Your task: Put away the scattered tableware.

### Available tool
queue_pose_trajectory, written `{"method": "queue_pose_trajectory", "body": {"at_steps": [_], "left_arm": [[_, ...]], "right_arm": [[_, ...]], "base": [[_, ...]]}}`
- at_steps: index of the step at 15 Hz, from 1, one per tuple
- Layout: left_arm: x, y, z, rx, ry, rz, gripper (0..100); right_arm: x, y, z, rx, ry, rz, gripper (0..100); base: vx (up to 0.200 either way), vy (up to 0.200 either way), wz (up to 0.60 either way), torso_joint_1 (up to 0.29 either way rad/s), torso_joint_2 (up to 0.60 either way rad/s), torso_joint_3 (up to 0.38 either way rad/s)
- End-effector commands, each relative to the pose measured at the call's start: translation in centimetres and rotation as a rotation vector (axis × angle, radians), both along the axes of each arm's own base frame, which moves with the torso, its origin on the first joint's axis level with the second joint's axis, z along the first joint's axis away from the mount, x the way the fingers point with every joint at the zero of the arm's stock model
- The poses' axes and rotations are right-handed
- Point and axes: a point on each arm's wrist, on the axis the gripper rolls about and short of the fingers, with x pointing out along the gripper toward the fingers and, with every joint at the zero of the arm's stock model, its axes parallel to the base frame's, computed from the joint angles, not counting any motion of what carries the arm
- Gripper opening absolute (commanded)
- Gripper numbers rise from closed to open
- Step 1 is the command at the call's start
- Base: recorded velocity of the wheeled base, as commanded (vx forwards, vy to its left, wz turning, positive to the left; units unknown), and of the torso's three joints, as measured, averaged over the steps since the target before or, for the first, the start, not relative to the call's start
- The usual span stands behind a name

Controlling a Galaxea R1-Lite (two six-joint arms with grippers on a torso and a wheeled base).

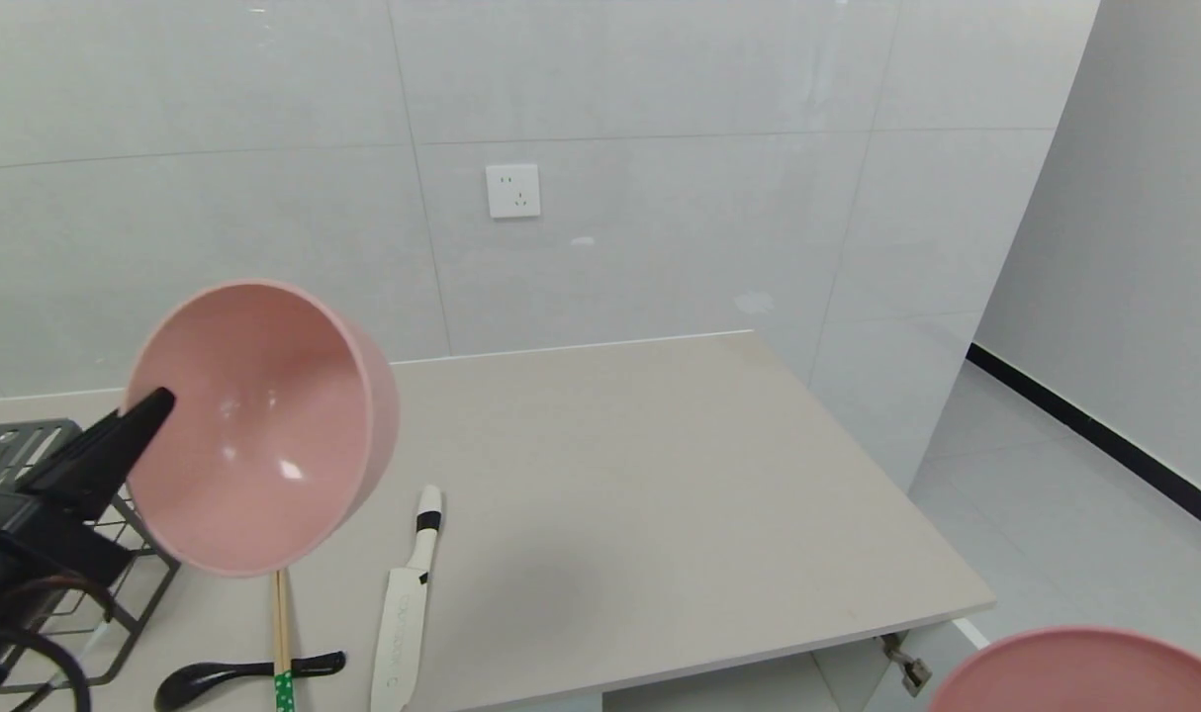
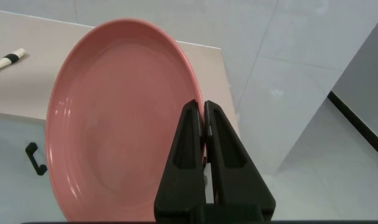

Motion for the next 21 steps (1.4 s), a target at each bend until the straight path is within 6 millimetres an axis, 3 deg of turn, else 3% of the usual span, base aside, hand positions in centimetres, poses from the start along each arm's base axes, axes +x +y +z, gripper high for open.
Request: {"method": "queue_pose_trajectory", "body": {"at_steps": [1,4,5,7,10,11,12,21], "left_arm": [[-4.2,1.5,1.0,0.003,-0.13,0.071,0],[-9.8,2.3,-2.1,0.132,-0.082,0.083,0],[-10.5,2.4,-2.8,0.135,-0.066,0.084,0],[-12.7,2.6,-6.2,0.152,0.018,0.078,0],[-12.8,2.6,-7.2,0.164,0.097,0.108,0],[-13.0,2.5,-8.6,0.199,0.197,0.166,0],[-13.4,2.4,-9.0,0.221,0.186,0.177,0],[-13.5,2.4,-8.9,0.284,0.146,0.182,0]], "right_arm": [[0.0,0.0,0.0,-0.001,0.002,0.001,0],[0.0,0.0,0.0,0.001,0.004,-0.001,0],[0.0,0.0,0.0,0.001,0.003,-0.002,0],[0.0,0.0,0.0,0.007,0.004,-0.016,0],[0.0,0.0,0.0,0.021,0.008,-0.021,0],[0.0,0.0,0.0,0.024,0.01,-0.023,0],[0.0,-0.1,0.0,0.039,0.013,-0.032,0],[0.0,-0.1,0.0,0.072,0.022,-0.051,0]], "base": [[0.0,0.0,0.0,0.0,0.0,0.0],[0.0,0.0,0.0,0.0,0.0,0.0],[0.0,0.0,0.0,0.0,0.0,0.0],[0.0,0.0,0.0,0.0,0.0,0.0],[0.0,0.0,0.0,0.0,0.0,0.0],[0.0,0.0,0.0,0.0,0.0,0.0],[0.0,0.0,0.0,0.0,0.0,0.0],[0.0,0.0,0.0,0.0,0.0,0.0]]}}
